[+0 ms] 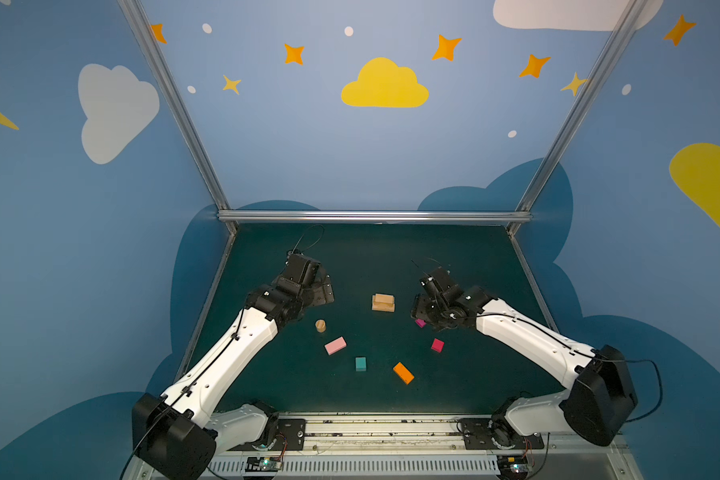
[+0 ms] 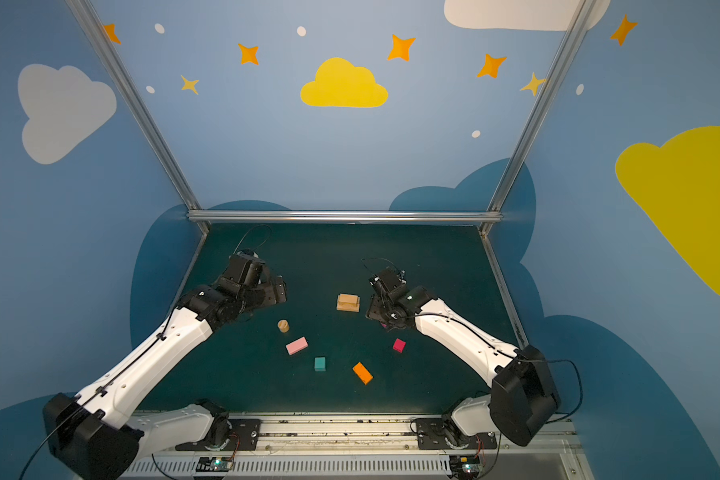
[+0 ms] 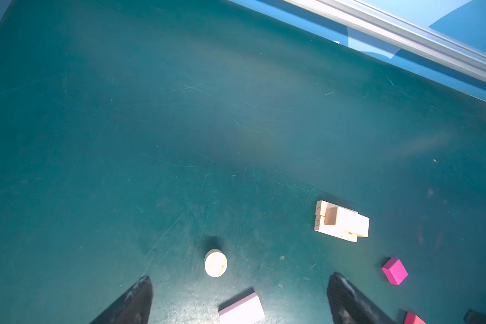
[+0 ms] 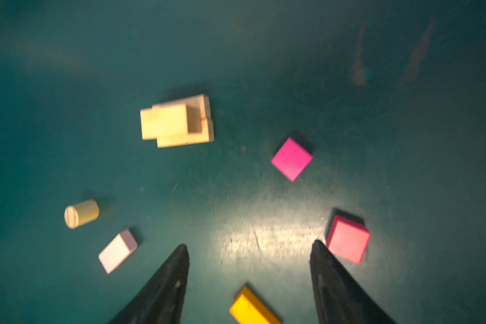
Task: Build the wood block tower
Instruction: 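Move the right gripper over the orange block nearest the robot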
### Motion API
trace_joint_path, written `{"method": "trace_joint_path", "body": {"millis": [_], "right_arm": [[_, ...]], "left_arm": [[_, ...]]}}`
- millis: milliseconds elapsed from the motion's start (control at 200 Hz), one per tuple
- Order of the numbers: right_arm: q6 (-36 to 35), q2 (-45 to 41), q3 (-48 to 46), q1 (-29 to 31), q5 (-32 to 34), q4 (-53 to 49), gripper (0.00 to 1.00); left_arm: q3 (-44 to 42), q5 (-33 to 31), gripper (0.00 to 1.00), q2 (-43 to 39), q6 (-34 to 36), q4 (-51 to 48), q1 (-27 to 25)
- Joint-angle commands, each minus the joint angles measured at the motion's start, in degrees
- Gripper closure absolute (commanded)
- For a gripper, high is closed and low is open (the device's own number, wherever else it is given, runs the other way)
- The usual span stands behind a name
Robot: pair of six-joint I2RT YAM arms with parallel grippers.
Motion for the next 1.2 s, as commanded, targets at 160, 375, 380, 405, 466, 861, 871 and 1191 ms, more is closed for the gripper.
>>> {"method": "trace_joint_path", "body": {"millis": [160, 375, 380, 405, 466, 861, 871, 1191], "right_arm": [[11.9, -1.8, -2.1, 11.7, -0.4, -5.0, 0.33], [16.9, 0.0, -2.0, 20.1, -1.2, -7.4, 0.55], [16.9, 0.0, -2.1, 20.2, -1.2, -7.4, 0.56], [16.9, 0.2, -2.5, 20.8, -2.3, -6.9, 0.61], [17.1, 0.5, -3.8, 22.0, -5.1, -5.7, 0.76], [16.1, 4.8, -10.6, 24.2, -14.7, 0.1, 1.00], [16.1, 4.9, -10.6, 24.2, -14.7, 0.1, 1.00], [15.1, 8.6, -12.0, 23.4, -14.4, 1.3, 1.00]], "left_arm": [[-2.3, 2.9, 0.04, -3.3, -0.3, 0.9, 0.3], [-4.5, 5.4, 0.04, -5.3, -0.7, 0.5, 0.3], [-4.5, 5.4, 0.04, -5.4, -0.7, 0.6, 0.3], [-4.9, 5.5, 0.04, -5.7, -0.7, 0.7, 0.3], [-5.5, 5.7, 0.04, -6.2, -0.7, 0.9, 0.3], [-6.2, 6.3, 0.04, -7.4, -1.2, 0.7, 0.3], [-6.2, 6.3, 0.04, -7.4, -1.2, 0.7, 0.3], [-5.6, 6.4, 0.04, -6.0, -1.7, 0.5, 0.3]]}}
